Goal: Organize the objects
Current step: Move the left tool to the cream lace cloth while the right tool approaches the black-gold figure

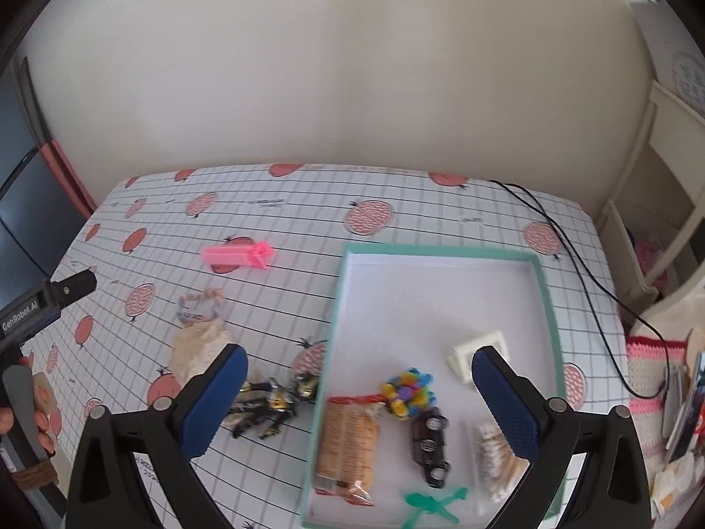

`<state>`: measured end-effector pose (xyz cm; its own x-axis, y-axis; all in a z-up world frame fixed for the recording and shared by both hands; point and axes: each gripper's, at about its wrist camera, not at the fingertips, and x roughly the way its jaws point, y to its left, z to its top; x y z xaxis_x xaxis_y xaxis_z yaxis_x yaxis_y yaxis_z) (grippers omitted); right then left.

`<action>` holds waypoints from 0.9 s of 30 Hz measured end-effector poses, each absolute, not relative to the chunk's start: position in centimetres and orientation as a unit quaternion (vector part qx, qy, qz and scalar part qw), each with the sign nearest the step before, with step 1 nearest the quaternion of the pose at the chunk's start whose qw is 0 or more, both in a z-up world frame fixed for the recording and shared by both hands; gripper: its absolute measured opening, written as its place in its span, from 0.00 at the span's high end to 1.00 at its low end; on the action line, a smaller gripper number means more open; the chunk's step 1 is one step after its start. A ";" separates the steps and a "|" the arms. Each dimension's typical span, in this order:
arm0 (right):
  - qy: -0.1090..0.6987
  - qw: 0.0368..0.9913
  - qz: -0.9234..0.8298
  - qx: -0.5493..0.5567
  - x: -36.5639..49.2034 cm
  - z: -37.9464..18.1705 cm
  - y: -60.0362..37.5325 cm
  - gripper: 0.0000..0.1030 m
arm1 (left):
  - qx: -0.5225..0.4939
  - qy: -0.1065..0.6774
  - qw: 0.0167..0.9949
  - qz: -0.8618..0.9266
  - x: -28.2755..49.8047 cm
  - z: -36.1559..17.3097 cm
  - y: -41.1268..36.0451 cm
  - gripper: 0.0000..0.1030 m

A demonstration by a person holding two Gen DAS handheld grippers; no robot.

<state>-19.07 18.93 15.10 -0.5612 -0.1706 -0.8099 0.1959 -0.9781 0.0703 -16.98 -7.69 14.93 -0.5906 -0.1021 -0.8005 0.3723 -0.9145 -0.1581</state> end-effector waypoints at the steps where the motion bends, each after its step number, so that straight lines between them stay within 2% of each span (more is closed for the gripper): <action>1: 0.016 0.109 -0.882 0.457 -19.2 15.0 18.2 0.00 | 0.429 0.167 0.144 -0.876 -16.8 14.9 -9.0 0.00; 10: 0.036 0.137 -0.867 0.478 -19.5 12.9 13.5 0.00 | 0.434 0.211 0.168 -0.860 -16.1 12.9 -14.1 0.00; 23: 0.019 0.153 -0.834 0.530 -19.5 8.3 12.5 0.00 | 0.485 0.182 0.095 -0.850 -18.4 10.0 -8.9 0.00; 27: 0.027 0.154 -0.830 0.536 -19.4 7.6 12.5 0.04 | 0.507 0.176 0.074 -0.840 -19.1 8.4 -7.3 0.00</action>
<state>-19.36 12.51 7.64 -0.3782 -0.2255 -0.8978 0.2842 -0.9513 0.1192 -19.11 -7.29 8.39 -0.4750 0.0551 -0.8783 0.3025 -0.9270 -0.2218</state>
